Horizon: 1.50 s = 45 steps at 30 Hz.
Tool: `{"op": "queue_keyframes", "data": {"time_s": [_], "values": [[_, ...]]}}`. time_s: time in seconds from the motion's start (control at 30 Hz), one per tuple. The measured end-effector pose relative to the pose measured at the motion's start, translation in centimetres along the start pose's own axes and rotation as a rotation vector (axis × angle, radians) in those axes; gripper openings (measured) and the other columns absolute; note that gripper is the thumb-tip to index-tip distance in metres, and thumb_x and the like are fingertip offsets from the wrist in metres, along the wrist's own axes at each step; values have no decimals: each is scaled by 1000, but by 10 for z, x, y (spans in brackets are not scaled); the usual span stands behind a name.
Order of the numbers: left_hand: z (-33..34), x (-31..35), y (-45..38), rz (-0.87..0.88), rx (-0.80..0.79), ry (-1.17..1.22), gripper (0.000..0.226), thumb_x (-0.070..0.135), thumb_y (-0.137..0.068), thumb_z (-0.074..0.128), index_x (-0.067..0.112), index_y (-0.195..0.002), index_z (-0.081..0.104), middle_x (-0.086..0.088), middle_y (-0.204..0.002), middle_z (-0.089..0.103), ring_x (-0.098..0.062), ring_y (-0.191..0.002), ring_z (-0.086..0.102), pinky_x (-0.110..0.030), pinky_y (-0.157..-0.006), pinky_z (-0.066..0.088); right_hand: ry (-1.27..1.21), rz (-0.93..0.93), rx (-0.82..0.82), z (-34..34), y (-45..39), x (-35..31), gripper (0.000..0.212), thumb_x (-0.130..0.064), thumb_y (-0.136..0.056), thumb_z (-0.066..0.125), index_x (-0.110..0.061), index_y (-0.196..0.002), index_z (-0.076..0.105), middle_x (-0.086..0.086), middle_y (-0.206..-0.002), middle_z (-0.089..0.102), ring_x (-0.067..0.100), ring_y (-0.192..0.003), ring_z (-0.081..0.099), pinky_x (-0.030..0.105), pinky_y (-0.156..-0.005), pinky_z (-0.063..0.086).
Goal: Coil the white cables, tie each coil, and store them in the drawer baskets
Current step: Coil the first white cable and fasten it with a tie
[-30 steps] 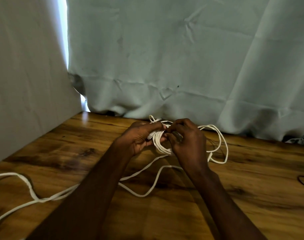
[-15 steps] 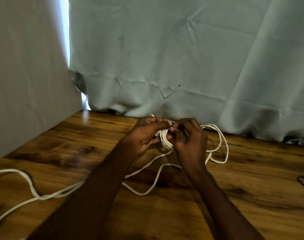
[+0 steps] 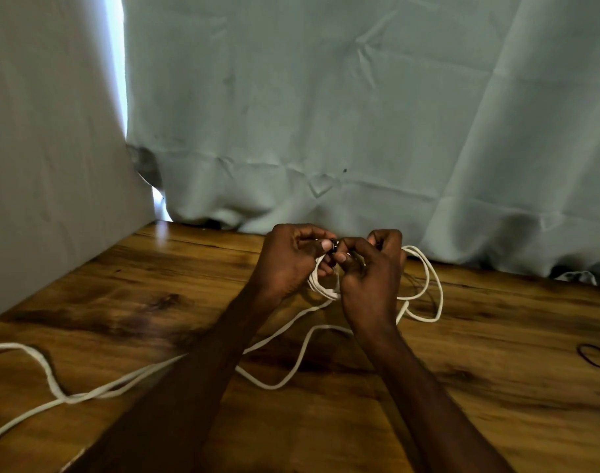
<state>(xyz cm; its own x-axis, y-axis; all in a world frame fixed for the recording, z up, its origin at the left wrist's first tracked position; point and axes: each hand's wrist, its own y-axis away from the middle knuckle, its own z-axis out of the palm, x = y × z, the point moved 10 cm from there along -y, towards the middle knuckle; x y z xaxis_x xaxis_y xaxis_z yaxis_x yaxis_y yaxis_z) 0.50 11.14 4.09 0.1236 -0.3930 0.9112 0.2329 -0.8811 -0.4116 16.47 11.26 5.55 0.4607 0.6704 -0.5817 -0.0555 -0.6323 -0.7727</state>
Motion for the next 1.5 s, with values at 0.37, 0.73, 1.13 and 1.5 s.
{"op": "queue_keyframes", "data": {"time_s": [0.37, 0.73, 1.13, 1.5], "values": [[17, 1, 5, -23, -160, 34, 24, -5, -99, 58, -3, -119, 71, -31, -99, 72, -28, -81, 69, -29, -67, 62, 75, 29, -22, -5, -4, 5, 13, -12, -81, 68, -18, -91, 73, 1, -112, 51, 27, -108, 54, 52, -86, 53], [-4, -13, 5, -162, 58, 146, 14, -5, -89, 71, -5, -103, 75, -22, -87, 77, -26, -67, 74, -30, -62, 62, 105, 3, -41, -2, 2, -2, 21, -35, -83, 72, -25, -102, 72, -3, -111, 62, 24, -109, 57, 48, -87, 51], [-8, -14, 7, -189, 153, 168, 21, -9, -84, 69, 0, -101, 77, -19, -89, 77, -20, -71, 73, -24, -59, 56, 203, -78, -42, -3, 8, -14, 22, -32, -83, 82, -34, -105, 79, -5, -124, 60, 22, -113, 53, 48, -88, 48], [-5, -15, 5, -166, 174, 131, 16, -1, -86, 72, 6, -97, 81, -12, -90, 79, -27, -89, 77, -36, -83, 61, 185, 35, 39, -8, 7, -2, 14, -34, -81, 74, -23, -88, 78, -5, -114, 59, 21, -106, 53, 43, -87, 49]]}}
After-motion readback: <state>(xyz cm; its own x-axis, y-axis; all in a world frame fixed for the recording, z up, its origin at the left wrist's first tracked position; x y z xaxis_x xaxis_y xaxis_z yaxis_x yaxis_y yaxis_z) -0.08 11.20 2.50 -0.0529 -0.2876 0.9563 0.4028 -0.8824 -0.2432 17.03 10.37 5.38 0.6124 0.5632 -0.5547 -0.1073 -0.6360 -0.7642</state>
